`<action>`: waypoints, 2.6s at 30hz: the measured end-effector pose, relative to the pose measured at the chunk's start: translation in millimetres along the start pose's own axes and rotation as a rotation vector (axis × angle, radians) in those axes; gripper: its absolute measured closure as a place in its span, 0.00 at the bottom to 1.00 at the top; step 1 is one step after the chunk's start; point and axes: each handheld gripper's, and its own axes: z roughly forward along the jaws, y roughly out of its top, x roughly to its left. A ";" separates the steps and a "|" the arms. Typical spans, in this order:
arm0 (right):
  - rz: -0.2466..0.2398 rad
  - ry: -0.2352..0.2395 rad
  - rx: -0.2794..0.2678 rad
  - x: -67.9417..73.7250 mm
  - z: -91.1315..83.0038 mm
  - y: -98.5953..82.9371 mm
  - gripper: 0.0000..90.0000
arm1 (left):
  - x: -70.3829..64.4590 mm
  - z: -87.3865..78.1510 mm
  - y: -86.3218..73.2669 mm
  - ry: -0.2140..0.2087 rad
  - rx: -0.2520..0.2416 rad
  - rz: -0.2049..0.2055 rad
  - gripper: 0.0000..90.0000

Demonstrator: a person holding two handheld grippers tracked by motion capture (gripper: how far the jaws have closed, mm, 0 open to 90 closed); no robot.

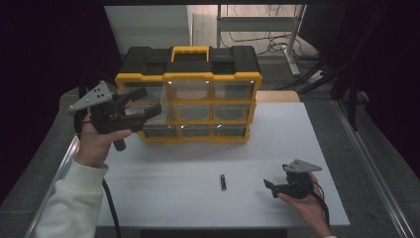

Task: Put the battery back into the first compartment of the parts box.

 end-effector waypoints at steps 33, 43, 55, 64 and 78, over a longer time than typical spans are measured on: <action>-0.004 -0.002 0.000 0.0 0.3 -0.2 0.11 | -39.0 24.7 -58.0 -0.210 0.074 0.031 0.27; -0.003 -0.002 0.001 0.4 0.7 -0.2 0.11 | -39.6 36.9 -76.8 -0.220 0.110 0.008 0.27; -0.001 0.000 0.000 0.9 0.4 0.0 0.11 | -43.9 51.8 -92.6 -0.220 0.178 0.019 0.27; -0.001 0.000 0.000 0.9 0.4 -0.1 0.11 | -46.9 63.1 -103.8 -0.224 0.233 0.022 0.26; -0.002 0.001 0.000 0.9 0.3 -0.3 0.11 | -48.3 72.4 -115.2 -0.231 0.291 0.029 0.26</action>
